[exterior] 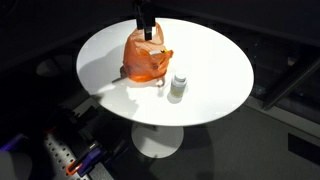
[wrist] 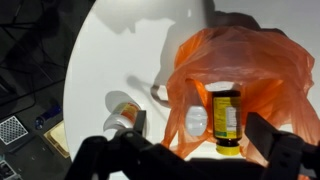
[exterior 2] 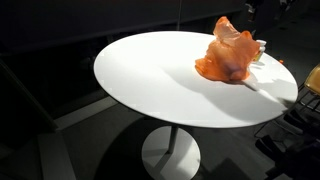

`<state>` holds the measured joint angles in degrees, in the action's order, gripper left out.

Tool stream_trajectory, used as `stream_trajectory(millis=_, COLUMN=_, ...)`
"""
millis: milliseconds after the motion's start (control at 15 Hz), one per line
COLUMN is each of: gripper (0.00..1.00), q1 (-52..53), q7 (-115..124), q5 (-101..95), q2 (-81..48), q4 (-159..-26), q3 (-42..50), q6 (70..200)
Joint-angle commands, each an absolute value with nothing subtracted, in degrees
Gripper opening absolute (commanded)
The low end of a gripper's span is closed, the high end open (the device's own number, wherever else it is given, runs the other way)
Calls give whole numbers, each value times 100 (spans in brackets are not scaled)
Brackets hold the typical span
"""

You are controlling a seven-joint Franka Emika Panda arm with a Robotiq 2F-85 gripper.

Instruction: Put the yellow bottle in the plastic bag

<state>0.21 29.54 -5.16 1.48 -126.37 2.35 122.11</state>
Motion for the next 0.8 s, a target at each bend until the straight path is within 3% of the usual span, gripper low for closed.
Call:
stream_trajectory(millis=0, gripper=100, q1=-107, q7=2013, q5=-483, q2=846, q4=-12764, q3=229, q6=11605)
stream_trajectory(millis=733, gripper=100, q1=-227, q7=1508, q5=-498, q2=1309, q4=-12624, q3=165, q6=11047)
